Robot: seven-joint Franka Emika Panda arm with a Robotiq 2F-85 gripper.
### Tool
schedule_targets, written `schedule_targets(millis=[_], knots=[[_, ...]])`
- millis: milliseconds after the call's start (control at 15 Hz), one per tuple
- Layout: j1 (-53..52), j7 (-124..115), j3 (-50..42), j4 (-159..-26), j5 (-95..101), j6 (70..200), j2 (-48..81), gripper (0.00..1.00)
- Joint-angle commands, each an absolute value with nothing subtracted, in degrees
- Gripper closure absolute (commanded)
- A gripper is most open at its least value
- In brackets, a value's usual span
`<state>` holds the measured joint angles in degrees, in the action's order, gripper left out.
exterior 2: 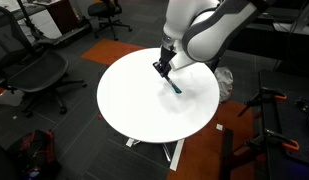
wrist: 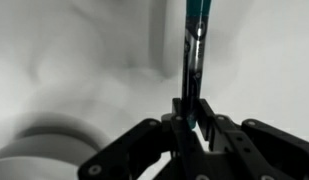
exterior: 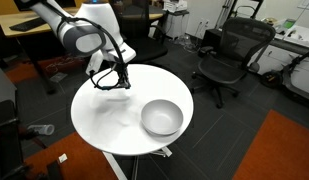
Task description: Put the marker in the grey bowl
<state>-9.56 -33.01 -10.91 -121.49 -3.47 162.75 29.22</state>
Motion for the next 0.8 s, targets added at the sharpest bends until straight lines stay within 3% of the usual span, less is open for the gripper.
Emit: schedule_targets(millis=[0, 733], knots=[[-11.2, -35.0, -14.8, -118.4, -1.9, 158.0, 26.9, 0.95], [-7.7, -40.4, -19.8, -105.8, 0.8, 150.6, 30.1, 0.95]])
